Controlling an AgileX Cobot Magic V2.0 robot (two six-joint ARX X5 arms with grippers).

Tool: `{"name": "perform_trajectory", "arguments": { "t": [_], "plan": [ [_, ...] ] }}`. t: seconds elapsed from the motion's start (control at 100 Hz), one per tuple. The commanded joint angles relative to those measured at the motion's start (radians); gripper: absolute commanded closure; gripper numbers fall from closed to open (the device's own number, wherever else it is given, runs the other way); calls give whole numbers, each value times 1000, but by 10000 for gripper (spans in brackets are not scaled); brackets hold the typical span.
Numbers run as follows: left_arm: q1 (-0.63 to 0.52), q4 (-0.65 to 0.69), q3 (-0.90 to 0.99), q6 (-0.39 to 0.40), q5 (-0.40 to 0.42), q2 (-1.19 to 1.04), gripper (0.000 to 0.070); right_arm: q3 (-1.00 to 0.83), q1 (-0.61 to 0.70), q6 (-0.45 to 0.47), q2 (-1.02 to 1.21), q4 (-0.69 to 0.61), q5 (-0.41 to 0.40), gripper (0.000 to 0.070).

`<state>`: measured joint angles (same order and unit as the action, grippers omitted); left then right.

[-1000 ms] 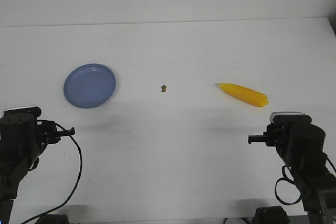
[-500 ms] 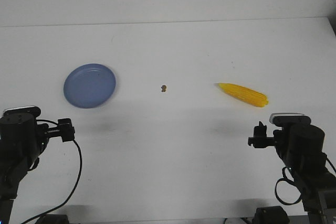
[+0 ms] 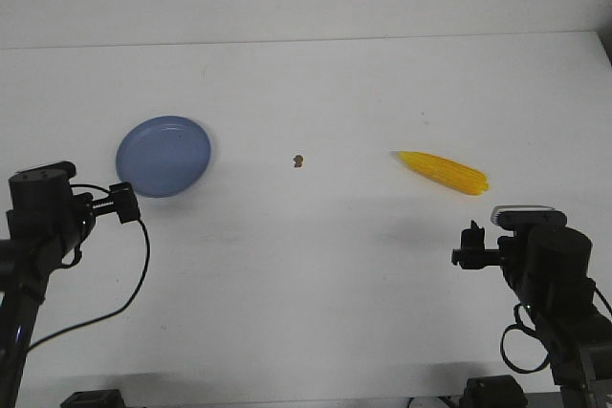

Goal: Place corn on plate with both arms
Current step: 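Reach the left gripper to the near rim of the blue plate, then grip the blue plate rim with the left gripper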

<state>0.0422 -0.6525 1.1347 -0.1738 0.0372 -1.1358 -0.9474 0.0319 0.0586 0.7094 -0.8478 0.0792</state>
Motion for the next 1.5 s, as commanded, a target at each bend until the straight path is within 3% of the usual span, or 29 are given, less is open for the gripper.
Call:
{"name": "perform_trajectory", "arguments": {
  "t": [0.0, 0.3, 0.64, 1.36, 1.45, 1.49],
  "plan": [
    [26, 23, 34, -19, -42, -79, 58, -18, 1, -2, 3, 9, 0, 175],
    [110, 124, 149, -24, -71, -407, 57, -18, 1, -2, 4, 9, 0, 175],
    [122, 153, 320, -23, -71, -663, 57, -18, 1, -2, 4, 10, 0, 175],
    [121, 162, 362, -30, -71, -821, 58, -18, 1, -3, 4, 10, 0, 175],
    [121, 161, 362, -30, -71, -821, 117, -18, 1, -2, 4, 9, 0, 175],
    [121, 159, 362, -29, -71, -821, 206, -18, 1, -2, 4, 9, 0, 175]
  ]
}}
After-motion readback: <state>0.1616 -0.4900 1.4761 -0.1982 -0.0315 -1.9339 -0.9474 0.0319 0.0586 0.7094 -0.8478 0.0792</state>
